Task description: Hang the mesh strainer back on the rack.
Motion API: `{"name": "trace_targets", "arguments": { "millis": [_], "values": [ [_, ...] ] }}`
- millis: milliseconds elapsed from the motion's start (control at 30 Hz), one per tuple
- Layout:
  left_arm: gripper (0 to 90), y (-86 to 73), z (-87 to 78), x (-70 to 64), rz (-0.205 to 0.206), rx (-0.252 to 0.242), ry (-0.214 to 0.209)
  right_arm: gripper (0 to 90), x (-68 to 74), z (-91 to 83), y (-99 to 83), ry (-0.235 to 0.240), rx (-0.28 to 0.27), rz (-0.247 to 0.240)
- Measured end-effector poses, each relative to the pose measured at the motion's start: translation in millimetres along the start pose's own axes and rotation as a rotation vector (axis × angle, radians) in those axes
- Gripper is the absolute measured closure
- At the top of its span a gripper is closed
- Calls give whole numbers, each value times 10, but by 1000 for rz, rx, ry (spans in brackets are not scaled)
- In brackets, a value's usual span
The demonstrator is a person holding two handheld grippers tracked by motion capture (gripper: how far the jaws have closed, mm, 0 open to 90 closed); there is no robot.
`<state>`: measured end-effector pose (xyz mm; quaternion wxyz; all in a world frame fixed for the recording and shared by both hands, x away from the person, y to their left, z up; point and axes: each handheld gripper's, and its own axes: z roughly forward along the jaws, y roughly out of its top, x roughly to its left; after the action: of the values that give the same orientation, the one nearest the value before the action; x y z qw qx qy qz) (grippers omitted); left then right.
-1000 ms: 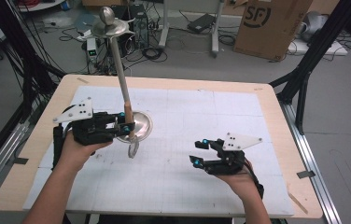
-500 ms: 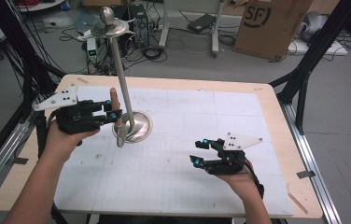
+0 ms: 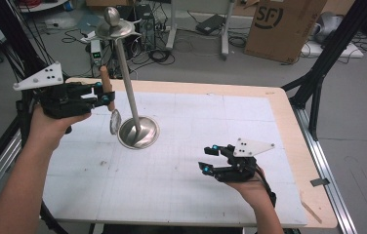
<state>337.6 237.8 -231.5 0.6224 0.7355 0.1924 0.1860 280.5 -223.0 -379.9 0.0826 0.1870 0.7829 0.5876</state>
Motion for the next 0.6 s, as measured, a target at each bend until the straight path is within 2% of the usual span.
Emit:
{"name": "trace_targets", "arguments": {
  "millis": [400,600],
  "values": [
    [690,178,-62,128,-2,-8,47,438,-6,-10,2,1,-4,-1],
    [690,203,-99,211,-11,-8,71,438,0,-20,2,4,-1,7]
  ]
}}
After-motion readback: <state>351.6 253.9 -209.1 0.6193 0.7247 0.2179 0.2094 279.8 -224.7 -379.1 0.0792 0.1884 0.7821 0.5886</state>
